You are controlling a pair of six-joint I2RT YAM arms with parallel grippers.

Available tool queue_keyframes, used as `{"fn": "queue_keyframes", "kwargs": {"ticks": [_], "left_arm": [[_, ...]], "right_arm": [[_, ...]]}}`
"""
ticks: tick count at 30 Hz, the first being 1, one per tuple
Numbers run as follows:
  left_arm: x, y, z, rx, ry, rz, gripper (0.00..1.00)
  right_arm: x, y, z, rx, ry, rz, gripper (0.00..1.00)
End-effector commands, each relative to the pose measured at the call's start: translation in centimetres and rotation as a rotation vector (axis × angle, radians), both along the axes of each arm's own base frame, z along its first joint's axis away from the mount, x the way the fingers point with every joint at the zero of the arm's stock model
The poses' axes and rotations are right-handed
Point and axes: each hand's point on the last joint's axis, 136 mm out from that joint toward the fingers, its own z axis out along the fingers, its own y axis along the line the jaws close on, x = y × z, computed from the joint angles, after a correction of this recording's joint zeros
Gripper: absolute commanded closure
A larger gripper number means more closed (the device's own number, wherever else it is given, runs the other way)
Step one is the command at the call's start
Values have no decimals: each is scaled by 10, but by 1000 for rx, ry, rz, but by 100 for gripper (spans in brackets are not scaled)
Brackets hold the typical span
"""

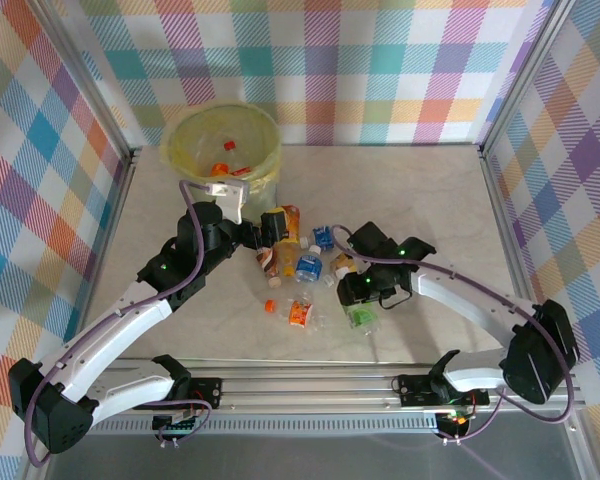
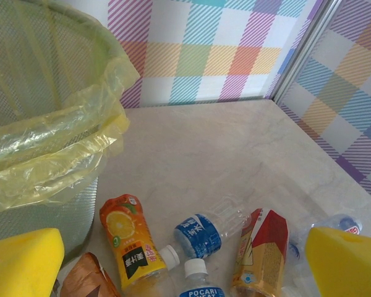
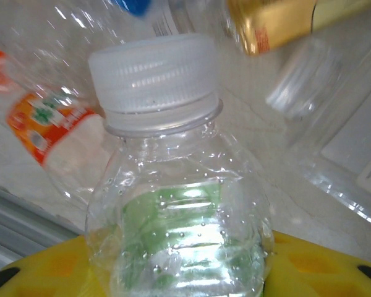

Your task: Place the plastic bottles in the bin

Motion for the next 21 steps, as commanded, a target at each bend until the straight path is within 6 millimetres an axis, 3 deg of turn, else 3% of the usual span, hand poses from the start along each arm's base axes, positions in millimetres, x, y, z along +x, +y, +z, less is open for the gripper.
{"fn": "queue_keyframes", "kwargs": {"ticks": [1, 6, 13, 21], "left_arm": [[-1, -5, 18, -52, -41, -8, 0], [-2, -6, 20, -64, -40, -15, 0], [-11, -12, 22, -106, -41, -65, 0], [-28, -41, 28, -197, -23, -249, 0]], "right_arm": [[26, 17, 42, 117, -163, -46, 57], [56, 26, 92, 221, -352, -94, 58], [87, 22, 156, 314, -567, -171, 59], [102, 29, 202, 484, -673, -182, 59]]}}
